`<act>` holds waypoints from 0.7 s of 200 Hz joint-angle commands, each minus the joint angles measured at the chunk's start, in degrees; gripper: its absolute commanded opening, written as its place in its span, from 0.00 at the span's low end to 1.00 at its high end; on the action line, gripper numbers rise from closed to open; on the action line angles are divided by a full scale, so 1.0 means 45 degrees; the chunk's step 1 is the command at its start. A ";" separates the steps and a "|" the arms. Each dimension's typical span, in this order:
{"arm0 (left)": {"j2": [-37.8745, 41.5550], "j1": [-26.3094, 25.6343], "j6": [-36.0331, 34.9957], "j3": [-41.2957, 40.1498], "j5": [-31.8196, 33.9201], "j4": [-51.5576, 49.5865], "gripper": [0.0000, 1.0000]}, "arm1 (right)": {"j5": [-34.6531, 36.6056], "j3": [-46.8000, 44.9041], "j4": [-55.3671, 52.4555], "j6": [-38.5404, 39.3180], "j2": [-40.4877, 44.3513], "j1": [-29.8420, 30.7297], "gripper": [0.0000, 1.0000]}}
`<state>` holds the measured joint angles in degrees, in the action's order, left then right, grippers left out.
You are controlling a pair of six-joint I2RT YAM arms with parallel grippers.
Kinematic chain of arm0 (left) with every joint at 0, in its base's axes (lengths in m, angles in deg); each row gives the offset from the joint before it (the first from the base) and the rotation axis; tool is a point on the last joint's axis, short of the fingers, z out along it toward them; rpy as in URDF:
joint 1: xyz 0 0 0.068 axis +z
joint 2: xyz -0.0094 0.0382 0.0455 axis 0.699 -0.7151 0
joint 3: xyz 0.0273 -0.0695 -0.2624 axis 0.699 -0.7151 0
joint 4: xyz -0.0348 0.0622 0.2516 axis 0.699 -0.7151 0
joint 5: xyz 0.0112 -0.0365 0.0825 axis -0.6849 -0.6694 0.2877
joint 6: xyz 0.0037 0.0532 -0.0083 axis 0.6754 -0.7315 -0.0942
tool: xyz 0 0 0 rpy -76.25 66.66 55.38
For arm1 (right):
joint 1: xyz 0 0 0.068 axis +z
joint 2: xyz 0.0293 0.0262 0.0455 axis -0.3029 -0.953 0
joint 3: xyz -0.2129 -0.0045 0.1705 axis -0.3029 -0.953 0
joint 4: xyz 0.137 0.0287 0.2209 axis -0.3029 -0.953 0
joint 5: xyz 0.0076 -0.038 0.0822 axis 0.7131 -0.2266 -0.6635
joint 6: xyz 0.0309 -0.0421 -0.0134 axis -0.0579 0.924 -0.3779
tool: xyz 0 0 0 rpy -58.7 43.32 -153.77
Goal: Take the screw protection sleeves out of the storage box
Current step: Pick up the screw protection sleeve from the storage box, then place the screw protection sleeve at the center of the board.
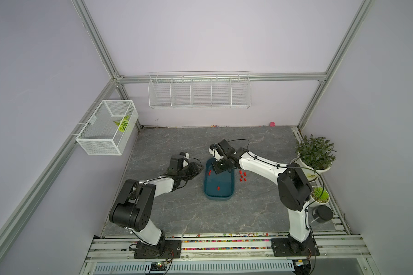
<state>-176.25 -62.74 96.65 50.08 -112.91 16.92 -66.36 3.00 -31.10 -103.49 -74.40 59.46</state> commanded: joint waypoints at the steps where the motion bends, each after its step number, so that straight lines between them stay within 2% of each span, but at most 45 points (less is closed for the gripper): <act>1: 0.0253 -0.0108 -0.0300 0.0111 -0.0035 0.0157 0.42 | 0.0346 -0.0505 -0.0225 0.0103 0.1070 -0.0246 0.15; 75: 0.0356 -0.0755 -0.0684 0.0780 0.1262 -0.1291 0.50 | 0.0346 -0.2025 -0.0551 0.0261 0.2982 -0.1313 0.16; 140: 0.0157 -0.1307 -0.1114 0.1626 0.2279 -0.2794 0.47 | 0.0278 -0.3404 -0.0409 0.0378 0.4057 -0.2095 0.16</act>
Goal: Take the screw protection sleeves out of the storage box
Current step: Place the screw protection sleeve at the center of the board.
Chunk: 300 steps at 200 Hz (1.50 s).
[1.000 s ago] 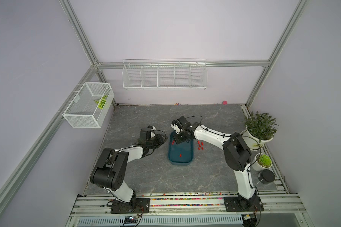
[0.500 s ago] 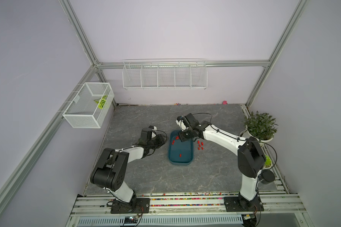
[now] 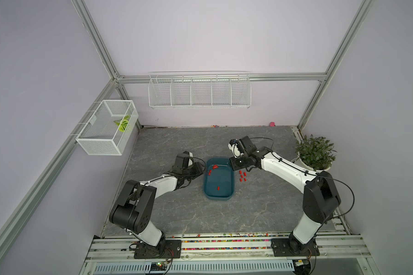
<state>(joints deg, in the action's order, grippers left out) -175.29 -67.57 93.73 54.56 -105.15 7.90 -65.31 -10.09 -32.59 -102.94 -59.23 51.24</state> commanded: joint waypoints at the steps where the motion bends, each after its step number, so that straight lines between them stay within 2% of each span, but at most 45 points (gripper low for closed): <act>1: -0.0054 -0.0241 -0.0478 0.0647 0.0567 -0.0807 0.47 | 0.0045 -0.0518 -0.0064 0.0266 0.0701 -0.0274 0.17; 66: -0.0099 -0.0542 -0.0662 0.1102 0.1269 -0.1632 0.43 | -0.0282 -0.1643 0.0148 0.0238 0.1315 -0.0963 0.17; 80: -0.0149 -0.0543 -0.0641 0.1166 0.1328 -0.1747 0.39 | -0.0308 -0.1804 0.0175 0.0247 0.1393 -0.1011 0.17; 219: -0.0508 -0.0740 -0.0793 0.1633 0.1553 -0.2273 0.38 | 0.0033 -0.2813 0.1005 0.0228 -0.0150 -0.1827 0.17; 300: -0.0540 -0.0738 -0.0788 0.1648 0.1497 -0.2261 0.38 | 0.0570 -0.3388 0.1115 -0.0072 -0.0262 -0.2058 0.18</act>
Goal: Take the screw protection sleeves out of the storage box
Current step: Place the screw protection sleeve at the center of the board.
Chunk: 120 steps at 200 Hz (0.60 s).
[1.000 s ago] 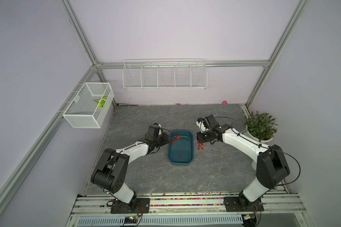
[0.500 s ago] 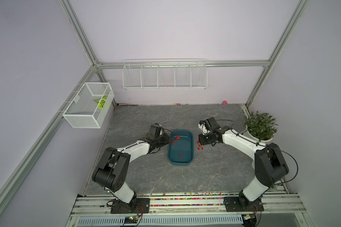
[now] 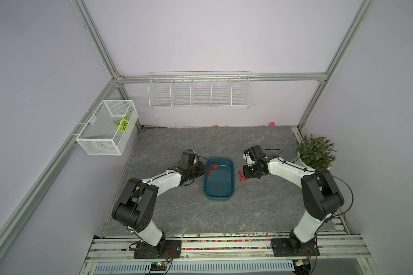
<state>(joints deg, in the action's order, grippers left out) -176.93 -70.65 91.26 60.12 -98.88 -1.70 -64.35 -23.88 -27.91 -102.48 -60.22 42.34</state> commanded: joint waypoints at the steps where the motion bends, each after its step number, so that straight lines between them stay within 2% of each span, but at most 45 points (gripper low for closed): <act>1: -0.0176 -0.0063 -0.0248 0.0420 0.0103 -0.0124 0.38 | 0.0357 -0.0335 0.0080 -0.0186 -0.0043 -0.0081 0.18; 69: -0.0251 -0.0056 -0.0246 0.0467 0.0063 -0.0139 0.38 | 0.0414 -0.0857 0.0412 -0.0412 0.0266 -0.0086 0.19; 120: -0.0241 -0.0081 -0.0272 0.0465 0.0063 -0.0159 0.38 | 0.0340 -0.0807 0.0364 -0.0392 0.0473 -0.0098 0.24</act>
<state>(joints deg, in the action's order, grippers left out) -177.37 -70.65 91.06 60.75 -98.90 -1.85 -63.65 -27.09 -26.64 -103.68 -60.11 42.28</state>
